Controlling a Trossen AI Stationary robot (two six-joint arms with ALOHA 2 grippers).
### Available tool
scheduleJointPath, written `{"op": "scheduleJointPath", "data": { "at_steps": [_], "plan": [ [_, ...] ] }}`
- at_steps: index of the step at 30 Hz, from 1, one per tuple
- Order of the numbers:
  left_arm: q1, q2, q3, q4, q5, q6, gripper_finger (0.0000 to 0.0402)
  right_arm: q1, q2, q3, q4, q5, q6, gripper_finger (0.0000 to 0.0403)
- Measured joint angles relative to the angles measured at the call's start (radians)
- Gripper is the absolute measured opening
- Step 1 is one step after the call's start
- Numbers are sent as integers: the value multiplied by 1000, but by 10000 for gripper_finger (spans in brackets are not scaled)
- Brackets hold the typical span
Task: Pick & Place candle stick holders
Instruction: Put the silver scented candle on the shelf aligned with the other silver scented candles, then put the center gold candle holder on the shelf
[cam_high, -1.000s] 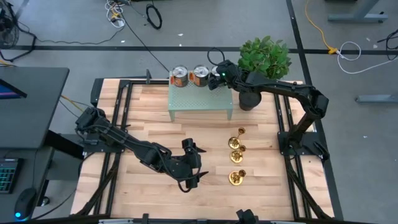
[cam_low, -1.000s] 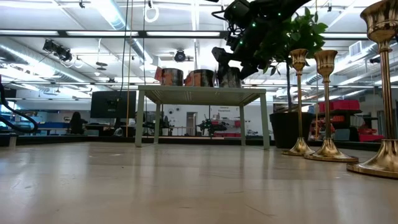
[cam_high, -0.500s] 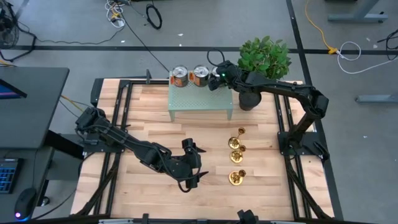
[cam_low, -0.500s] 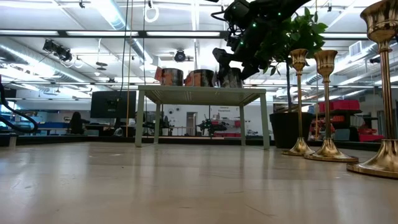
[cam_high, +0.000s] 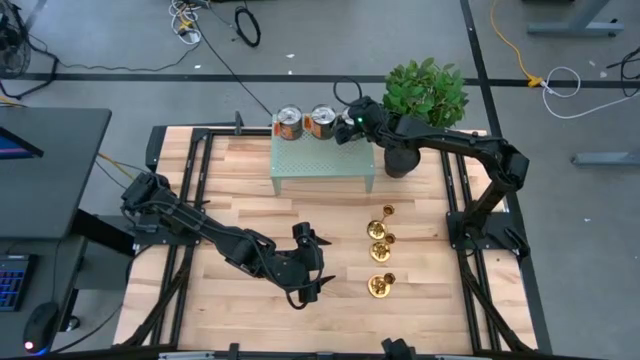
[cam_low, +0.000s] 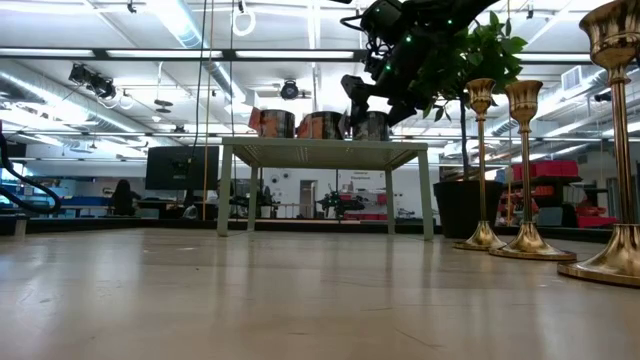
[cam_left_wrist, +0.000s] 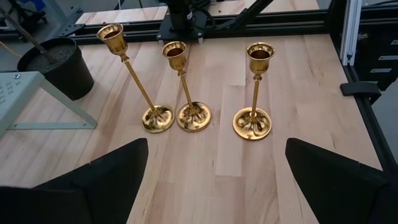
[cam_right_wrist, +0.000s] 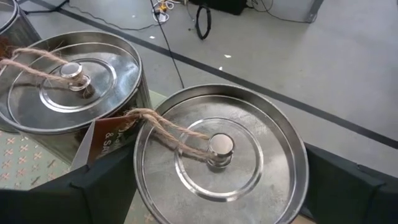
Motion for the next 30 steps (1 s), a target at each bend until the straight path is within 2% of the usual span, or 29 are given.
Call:
{"op": "scheduleJointPath", "data": {
  "at_steps": [11, 19, 30],
  "plan": [
    [0, 0, 0, 0, 0, 0, 390, 33, 0, 0, -6, 42, 0, 394],
    [0, 0, 0, 1, 0, 0, 390, 56, -46, 2, -58, 61, 6, 394],
    [0, 0, 0, 3, 0, 0, 390, 143, -101, 2, -112, 104, 24, 394]
  ]
}}
